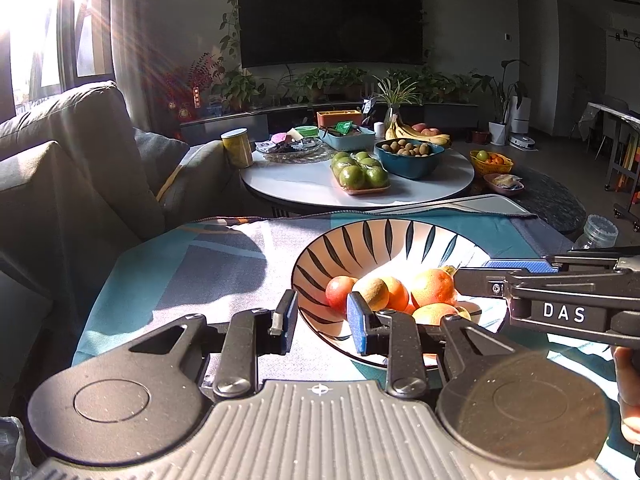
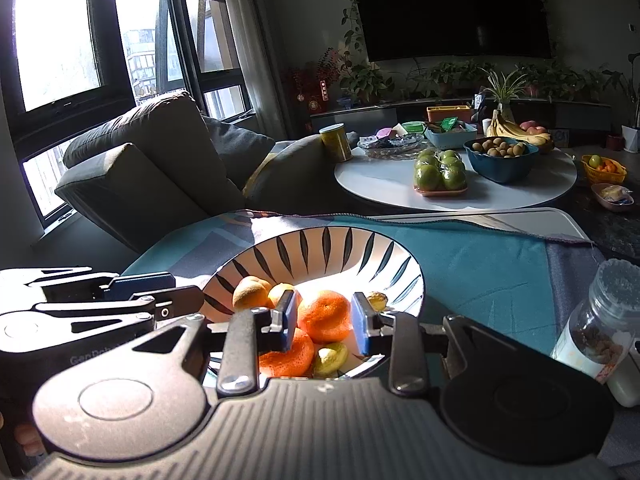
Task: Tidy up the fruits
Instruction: 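Move both open tools back to the remaining fruit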
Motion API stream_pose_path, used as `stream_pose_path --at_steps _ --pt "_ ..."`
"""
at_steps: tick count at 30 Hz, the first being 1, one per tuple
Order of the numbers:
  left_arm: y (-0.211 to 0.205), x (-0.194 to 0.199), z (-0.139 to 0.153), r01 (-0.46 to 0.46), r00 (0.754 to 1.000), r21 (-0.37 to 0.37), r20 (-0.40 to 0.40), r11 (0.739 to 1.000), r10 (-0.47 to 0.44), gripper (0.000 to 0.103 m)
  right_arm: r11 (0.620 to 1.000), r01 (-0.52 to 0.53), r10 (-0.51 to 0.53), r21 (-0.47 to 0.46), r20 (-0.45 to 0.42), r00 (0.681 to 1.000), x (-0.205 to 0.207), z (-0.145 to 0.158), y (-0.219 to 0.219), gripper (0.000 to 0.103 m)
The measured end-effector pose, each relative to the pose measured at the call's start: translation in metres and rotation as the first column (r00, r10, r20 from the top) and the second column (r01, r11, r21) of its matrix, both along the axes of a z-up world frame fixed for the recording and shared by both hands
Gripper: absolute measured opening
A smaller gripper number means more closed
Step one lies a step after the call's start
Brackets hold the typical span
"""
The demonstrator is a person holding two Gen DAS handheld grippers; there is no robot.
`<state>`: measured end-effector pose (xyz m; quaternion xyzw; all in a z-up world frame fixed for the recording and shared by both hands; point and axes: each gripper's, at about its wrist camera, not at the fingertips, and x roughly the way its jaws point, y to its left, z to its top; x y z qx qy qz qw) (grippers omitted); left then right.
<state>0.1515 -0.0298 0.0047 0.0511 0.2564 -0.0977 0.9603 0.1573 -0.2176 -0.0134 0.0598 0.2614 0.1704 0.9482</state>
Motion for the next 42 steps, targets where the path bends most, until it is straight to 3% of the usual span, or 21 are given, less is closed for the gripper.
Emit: stream_pose_path --at_steps 25,42 --pt "0.039 -0.077 0.007 -0.083 0.997 -0.011 0.004 0.996 0.083 0.027 1.0 -0.004 0.004 0.008 -0.005 1.0 -0.055 0.007 0.002 0.078" --pt "0.054 -0.103 -0.026 -0.131 0.99 0.022 -0.052 0.991 0.132 0.03 1.0 -0.022 0.021 -0.01 -0.04 0.999 -0.086 0.0 0.016 0.078"
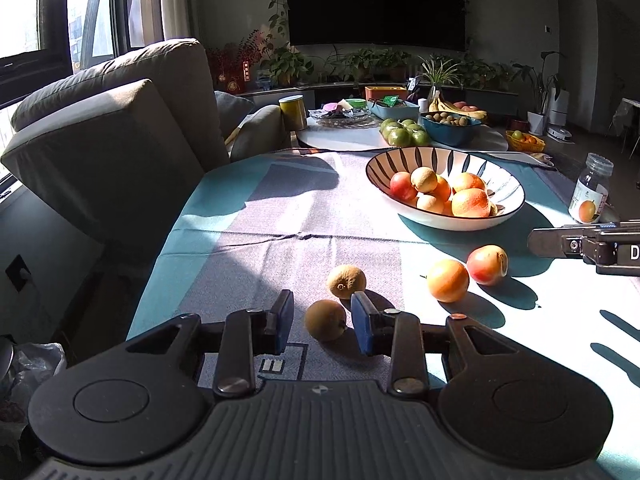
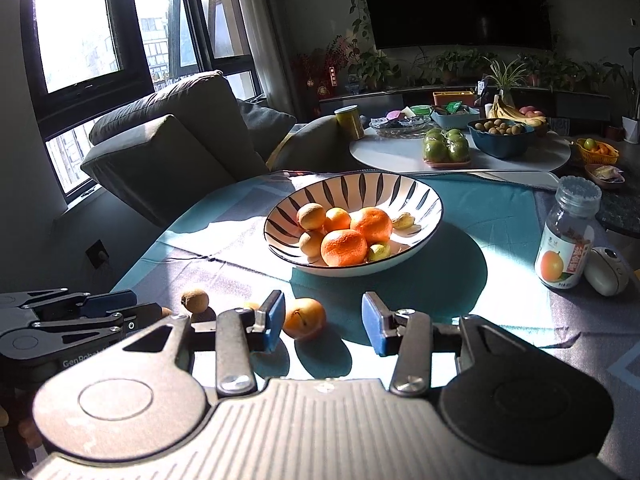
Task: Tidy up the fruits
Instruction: 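Move both open tools back to the remaining fruit, then grasp a kiwi with the left tool while the right grasps an orange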
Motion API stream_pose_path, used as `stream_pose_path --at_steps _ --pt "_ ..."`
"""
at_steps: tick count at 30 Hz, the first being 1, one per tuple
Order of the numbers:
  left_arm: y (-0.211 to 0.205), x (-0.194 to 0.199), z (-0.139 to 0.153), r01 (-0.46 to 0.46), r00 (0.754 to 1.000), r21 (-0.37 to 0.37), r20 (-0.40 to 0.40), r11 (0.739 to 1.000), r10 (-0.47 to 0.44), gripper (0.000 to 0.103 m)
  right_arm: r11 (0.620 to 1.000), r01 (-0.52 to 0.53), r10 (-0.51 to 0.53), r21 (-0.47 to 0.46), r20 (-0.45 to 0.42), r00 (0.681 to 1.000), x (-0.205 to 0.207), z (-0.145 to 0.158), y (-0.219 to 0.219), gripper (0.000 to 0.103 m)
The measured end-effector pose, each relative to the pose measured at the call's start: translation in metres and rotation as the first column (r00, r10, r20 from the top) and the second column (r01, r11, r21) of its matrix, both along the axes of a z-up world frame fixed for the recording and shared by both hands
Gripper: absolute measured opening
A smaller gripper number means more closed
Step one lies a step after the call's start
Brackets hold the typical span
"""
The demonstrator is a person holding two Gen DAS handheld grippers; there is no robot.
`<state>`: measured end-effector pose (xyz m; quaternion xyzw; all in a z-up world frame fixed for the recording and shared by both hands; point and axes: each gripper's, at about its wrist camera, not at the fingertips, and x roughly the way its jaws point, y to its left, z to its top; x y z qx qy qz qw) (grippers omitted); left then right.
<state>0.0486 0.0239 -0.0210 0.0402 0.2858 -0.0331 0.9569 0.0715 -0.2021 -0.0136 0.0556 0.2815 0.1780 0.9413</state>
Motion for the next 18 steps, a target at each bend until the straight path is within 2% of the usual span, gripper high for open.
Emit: stream_pose_path --at_steps 7,13,16,18 --pt "0.001 0.007 -0.012 -0.01 0.999 -0.014 -0.036 1.0 0.01 0.03 1.0 -0.014 0.014 -0.012 -0.014 1.0 -0.007 -0.004 0.006 0.078" --pt "0.007 0.011 -0.017 -0.019 0.999 -0.061 -0.044 0.998 0.017 0.03 0.999 -0.037 0.036 -0.026 -0.03 0.999 -0.011 -0.007 0.014 0.078" --pt "0.01 0.011 -0.017 -0.017 0.999 -0.081 -0.04 0.997 0.014 0.024 0.998 -0.049 0.048 -0.031 -0.035 0.998 -0.012 -0.008 0.019 0.078" --pt "0.013 0.01 -0.017 -0.018 0.999 -0.089 -0.04 0.996 0.014 0.024 0.998 -0.058 0.056 -0.033 -0.039 0.998 -0.012 -0.009 0.023 0.078"
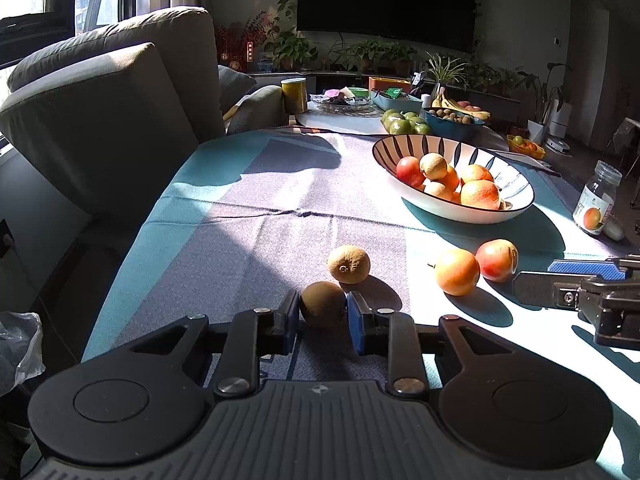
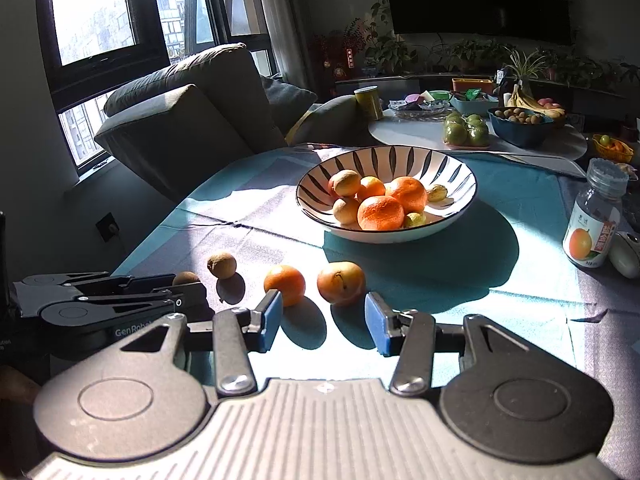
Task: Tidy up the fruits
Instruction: 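Grasp a kiwi with the left tool while the right grasps an orange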
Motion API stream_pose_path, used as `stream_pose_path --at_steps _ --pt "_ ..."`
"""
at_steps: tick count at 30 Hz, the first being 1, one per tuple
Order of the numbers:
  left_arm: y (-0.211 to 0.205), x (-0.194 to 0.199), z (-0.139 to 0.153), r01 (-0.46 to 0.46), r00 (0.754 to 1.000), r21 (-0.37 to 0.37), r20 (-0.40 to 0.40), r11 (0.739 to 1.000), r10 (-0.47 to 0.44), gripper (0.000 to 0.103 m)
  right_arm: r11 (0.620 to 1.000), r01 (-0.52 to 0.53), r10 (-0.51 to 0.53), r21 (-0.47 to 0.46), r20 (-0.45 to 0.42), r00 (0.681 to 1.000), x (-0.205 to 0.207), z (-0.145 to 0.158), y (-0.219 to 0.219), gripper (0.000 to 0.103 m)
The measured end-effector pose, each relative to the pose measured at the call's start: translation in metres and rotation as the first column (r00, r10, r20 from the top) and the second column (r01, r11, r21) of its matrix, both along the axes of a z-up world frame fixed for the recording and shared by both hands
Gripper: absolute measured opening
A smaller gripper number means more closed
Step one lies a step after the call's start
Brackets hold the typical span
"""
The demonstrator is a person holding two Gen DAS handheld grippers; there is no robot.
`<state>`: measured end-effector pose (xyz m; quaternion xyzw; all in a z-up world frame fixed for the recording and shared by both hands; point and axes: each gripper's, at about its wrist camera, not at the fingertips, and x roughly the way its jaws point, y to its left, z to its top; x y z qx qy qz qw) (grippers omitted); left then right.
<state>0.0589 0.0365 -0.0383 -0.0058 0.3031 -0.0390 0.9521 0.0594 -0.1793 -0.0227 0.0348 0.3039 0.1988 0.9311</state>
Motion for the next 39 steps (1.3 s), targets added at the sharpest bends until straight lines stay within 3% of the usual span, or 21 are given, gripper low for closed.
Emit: stream_pose_path --at_steps 21,33,39 --pt "0.021 -0.017 0.006 0.011 0.999 -0.079 0.048 0.997 -0.008 0.024 0.998 -0.018 0.016 -0.059 -0.032 0.999 0.02 -0.02 0.048 0.078" --pt "0.018 -0.019 0.005 0.016 0.999 -0.068 0.05 0.998 -0.012 0.024 0.993 -0.007 0.01 -0.115 0.025 1.0 0.024 -0.023 0.058 0.078" --pt "0.015 -0.02 0.008 0.012 0.999 -0.06 0.051 0.998 -0.009 0.024 0.995 -0.046 0.047 -0.088 0.013 0.999 0.017 -0.022 0.055 0.078"
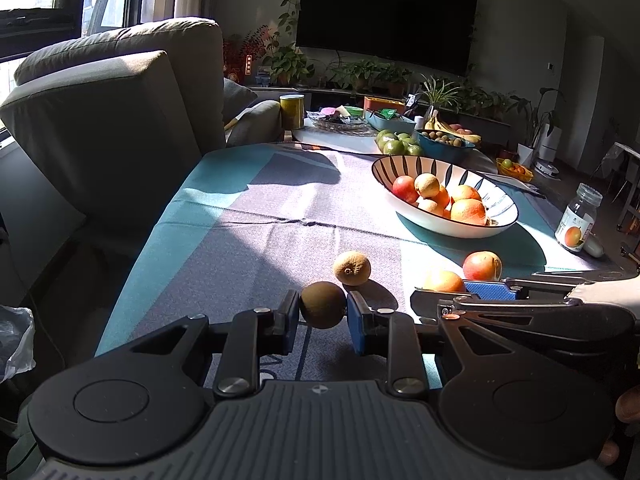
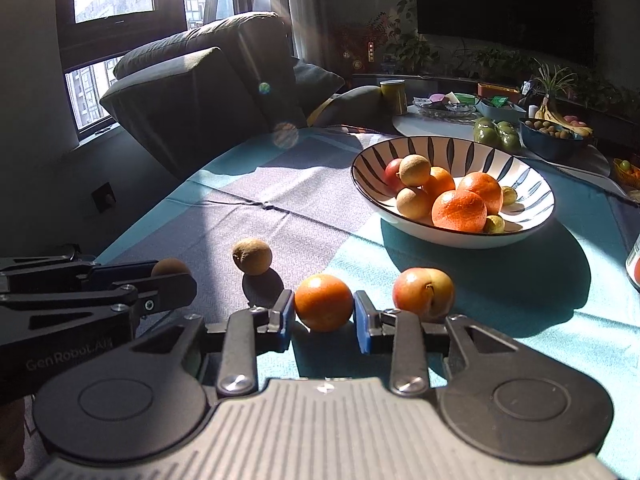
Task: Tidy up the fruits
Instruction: 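Grasp a kiwi with the left tool while the right grasps an orange, then carry the kiwi and orange into the striped bowl and open both tools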
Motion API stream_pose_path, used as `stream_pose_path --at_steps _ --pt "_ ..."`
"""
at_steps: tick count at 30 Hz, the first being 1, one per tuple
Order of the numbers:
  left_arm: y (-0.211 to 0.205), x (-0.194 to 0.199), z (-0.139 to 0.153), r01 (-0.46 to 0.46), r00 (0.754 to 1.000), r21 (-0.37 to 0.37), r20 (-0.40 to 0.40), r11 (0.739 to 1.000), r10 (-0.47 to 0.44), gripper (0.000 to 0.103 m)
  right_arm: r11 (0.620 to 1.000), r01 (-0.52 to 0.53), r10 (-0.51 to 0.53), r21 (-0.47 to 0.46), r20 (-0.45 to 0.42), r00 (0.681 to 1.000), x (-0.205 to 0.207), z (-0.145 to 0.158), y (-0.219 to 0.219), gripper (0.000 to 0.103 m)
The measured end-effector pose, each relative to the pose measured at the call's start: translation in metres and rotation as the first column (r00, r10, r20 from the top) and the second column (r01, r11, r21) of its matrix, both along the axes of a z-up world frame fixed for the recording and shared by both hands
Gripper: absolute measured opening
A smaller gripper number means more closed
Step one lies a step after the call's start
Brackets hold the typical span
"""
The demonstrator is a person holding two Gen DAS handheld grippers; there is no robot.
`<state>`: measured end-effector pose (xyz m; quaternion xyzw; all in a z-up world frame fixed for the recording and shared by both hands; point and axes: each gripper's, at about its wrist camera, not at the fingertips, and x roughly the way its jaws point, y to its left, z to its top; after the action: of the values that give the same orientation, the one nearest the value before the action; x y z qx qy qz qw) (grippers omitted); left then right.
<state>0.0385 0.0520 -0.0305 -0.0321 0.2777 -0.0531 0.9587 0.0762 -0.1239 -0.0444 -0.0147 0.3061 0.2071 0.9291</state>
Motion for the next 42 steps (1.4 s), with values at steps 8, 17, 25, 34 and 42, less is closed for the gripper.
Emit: stream_pose_path --at_steps 8,17,25,34,42 --pt "-0.009 -0.004 0.007 0.009 1.0 0.014 0.007 1.0 -0.01 0.024 0.999 0.0 0.001 0.053 -0.017 1.0 -0.008 0.007 -0.01 0.078" --pt "-0.035 -0.004 0.013 0.055 0.998 0.022 0.003 0.998 -0.055 0.024 0.994 0.026 -0.028 0.104 0.017 0.999 -0.016 0.02 -0.039 0.078" --pt "-0.056 0.001 0.017 0.095 0.995 0.028 0.005 0.995 -0.095 0.024 0.986 0.076 -0.082 0.145 0.031 0.996 -0.014 0.024 -0.069 0.078" --pt "-0.079 0.012 0.027 0.118 0.993 0.064 0.021 0.991 -0.12 0.024 0.981 0.091 -0.1 0.172 0.046 0.994 -0.007 0.03 -0.09 0.078" --pt "-0.092 0.029 0.031 0.141 0.99 0.076 0.021 0.987 -0.143 0.024 0.98 0.08 -0.093 0.18 0.069 0.993 0.001 0.035 -0.095 0.078"
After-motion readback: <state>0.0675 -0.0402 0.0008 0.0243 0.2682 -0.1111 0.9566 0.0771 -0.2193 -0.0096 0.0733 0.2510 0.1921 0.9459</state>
